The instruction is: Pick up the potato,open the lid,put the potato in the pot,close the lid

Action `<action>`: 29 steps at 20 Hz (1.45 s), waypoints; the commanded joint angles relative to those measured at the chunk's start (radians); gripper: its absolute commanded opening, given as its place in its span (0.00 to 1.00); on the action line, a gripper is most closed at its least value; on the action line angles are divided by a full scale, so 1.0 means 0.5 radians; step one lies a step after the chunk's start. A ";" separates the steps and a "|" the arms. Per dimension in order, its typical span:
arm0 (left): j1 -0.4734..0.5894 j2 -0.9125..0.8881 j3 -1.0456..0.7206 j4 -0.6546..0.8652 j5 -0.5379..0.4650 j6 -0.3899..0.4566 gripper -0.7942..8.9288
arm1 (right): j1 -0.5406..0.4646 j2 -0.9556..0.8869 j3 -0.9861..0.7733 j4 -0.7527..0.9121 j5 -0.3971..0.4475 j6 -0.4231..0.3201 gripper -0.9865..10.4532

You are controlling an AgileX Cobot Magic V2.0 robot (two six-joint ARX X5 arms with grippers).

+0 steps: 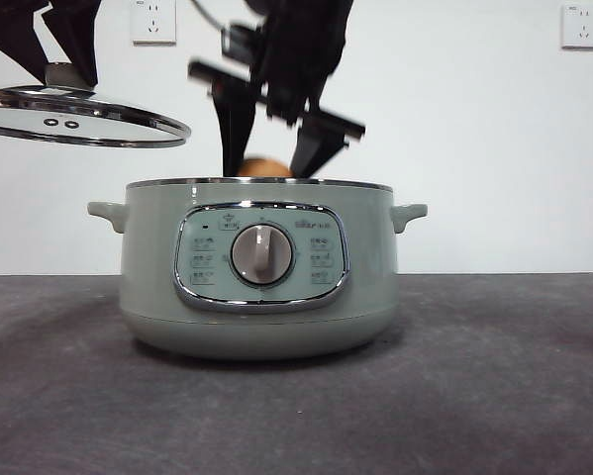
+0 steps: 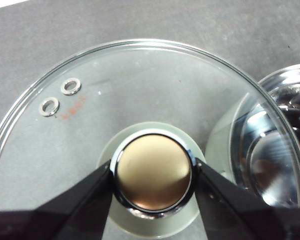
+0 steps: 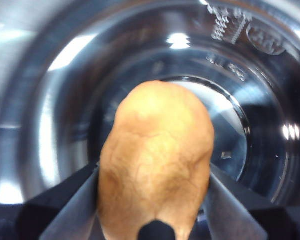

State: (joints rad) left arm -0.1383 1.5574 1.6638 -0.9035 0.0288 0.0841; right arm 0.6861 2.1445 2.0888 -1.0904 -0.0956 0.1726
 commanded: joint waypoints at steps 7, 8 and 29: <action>0.043 -0.031 0.027 0.111 -0.005 -0.002 0.08 | 0.005 0.220 0.005 -0.021 0.018 0.021 0.09; 0.043 -0.031 0.027 0.112 -0.005 -0.002 0.08 | 0.005 0.222 0.005 -0.027 0.018 0.022 0.09; -0.139 -0.030 0.027 0.036 0.331 -0.025 0.08 | 0.107 -0.939 0.013 -0.575 0.624 -0.146 0.58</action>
State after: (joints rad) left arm -0.2100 1.5574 1.6638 -0.9169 0.1799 0.0776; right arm 0.7387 1.6703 2.0945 -1.3556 0.2123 0.1078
